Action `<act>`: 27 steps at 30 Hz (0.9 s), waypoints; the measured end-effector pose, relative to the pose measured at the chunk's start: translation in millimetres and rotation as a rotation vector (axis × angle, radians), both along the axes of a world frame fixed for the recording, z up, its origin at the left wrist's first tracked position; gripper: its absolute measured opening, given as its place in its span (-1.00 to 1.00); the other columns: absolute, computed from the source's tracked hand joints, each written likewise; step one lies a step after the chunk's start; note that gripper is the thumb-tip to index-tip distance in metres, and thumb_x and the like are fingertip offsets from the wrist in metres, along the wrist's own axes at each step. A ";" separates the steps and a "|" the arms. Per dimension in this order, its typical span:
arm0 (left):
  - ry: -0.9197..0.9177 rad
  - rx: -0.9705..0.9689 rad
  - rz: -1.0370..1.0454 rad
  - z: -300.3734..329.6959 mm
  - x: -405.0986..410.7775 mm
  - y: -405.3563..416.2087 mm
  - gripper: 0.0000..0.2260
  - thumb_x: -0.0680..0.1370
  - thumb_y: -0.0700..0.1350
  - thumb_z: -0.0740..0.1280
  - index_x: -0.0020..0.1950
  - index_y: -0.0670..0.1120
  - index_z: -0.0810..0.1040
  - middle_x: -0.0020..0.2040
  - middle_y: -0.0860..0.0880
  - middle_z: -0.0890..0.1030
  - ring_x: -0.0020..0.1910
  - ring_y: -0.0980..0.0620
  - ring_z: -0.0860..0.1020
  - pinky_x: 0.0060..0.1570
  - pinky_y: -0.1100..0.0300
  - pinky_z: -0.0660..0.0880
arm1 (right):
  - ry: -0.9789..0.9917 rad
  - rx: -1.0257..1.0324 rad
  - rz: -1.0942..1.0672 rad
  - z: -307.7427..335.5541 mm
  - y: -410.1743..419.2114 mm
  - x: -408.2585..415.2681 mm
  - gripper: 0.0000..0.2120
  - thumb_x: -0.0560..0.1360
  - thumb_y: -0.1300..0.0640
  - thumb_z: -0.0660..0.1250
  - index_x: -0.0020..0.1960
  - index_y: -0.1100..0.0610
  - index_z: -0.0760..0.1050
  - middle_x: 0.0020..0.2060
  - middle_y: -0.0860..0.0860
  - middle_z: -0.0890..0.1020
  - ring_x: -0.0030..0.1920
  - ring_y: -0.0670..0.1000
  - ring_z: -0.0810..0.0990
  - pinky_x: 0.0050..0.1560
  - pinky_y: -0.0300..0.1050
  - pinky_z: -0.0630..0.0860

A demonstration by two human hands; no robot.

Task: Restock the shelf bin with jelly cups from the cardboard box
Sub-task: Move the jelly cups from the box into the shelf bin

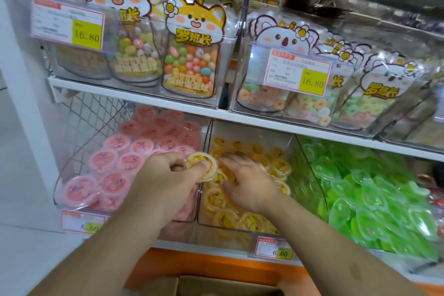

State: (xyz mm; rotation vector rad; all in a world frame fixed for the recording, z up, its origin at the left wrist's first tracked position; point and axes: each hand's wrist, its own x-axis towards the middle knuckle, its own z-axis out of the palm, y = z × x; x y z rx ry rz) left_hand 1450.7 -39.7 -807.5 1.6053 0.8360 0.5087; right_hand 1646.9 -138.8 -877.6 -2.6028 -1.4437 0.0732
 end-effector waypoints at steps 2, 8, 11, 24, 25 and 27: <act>0.005 0.010 -0.001 -0.5 0.1 0.5 -0.88 0.51 0.05 0.51 -0.08 0.05 0.64 -0.29 -0.03 0.71 -0.36 0.00 0.61 -0.01 -0.14 0.65 | 0.029 -0.007 -0.008 1.5 -1.0 -1.0 -0.34 0.62 -0.11 0.28 0.66 -0.20 0.13 0.65 -0.17 0.18 0.67 0.01 0.04 0.63 0.07 0.01; 0.003 -0.006 -0.028 -5.6 3.2 -1.3 -0.90 0.54 0.02 0.49 0.02 0.05 0.68 -0.29 0.01 0.73 -0.37 0.06 0.65 -0.06 0.02 0.65 | 0.290 0.354 -0.010 27.8 -27.5 -27.7 -0.29 0.50 0.18 0.46 0.56 -0.17 0.32 0.47 -0.17 0.42 0.48 -0.12 0.37 0.51 -0.14 0.34; 0.025 0.034 -0.057 -5.6 6.7 -5.3 -0.92 0.55 -0.04 0.46 -0.13 0.05 0.73 -0.30 0.06 0.72 -0.35 0.12 0.67 -0.12 0.08 0.63 | 0.461 0.504 0.139 46.8 -41.2 -45.1 -0.36 0.46 0.28 0.52 0.43 -0.14 0.47 0.27 -0.20 0.49 0.21 -0.07 0.56 0.11 -0.06 0.60; 0.036 0.089 -0.107 -10.5 8.0 -6.9 -0.89 0.55 0.00 0.45 0.06 0.12 0.70 -0.06 0.12 0.72 -0.03 0.12 0.64 -0.06 0.18 0.49 | 0.494 0.610 -0.006 49.4 -46.0 -59.0 -0.56 0.38 0.06 0.67 0.13 -0.20 0.55 -0.05 -0.15 0.59 -0.19 -0.10 0.55 -0.13 -0.09 0.62; 0.045 0.140 -0.102 -10.9 6.4 -5.5 -0.85 0.56 0.02 0.44 0.12 0.13 0.67 0.00 0.16 0.68 0.01 0.17 0.61 -0.06 0.25 0.45 | 0.468 0.598 -0.050 46.6 -45.0 -55.4 -0.57 0.38 0.02 0.67 0.12 -0.21 0.54 -0.05 -0.16 0.59 -0.18 -0.12 0.54 -0.13 -0.14 0.59; 0.096 0.291 -0.113 -12.7 2.0 -4.6 -0.80 0.58 0.04 0.42 0.20 0.18 0.61 0.07 0.23 0.57 0.01 0.26 0.55 -0.10 0.34 0.39 | 0.361 0.537 -0.129 38.2 -40.9 -46.5 -0.59 0.38 -0.07 0.65 0.11 -0.21 0.51 -0.03 -0.21 0.57 -0.05 -0.18 0.52 -0.08 -0.24 0.48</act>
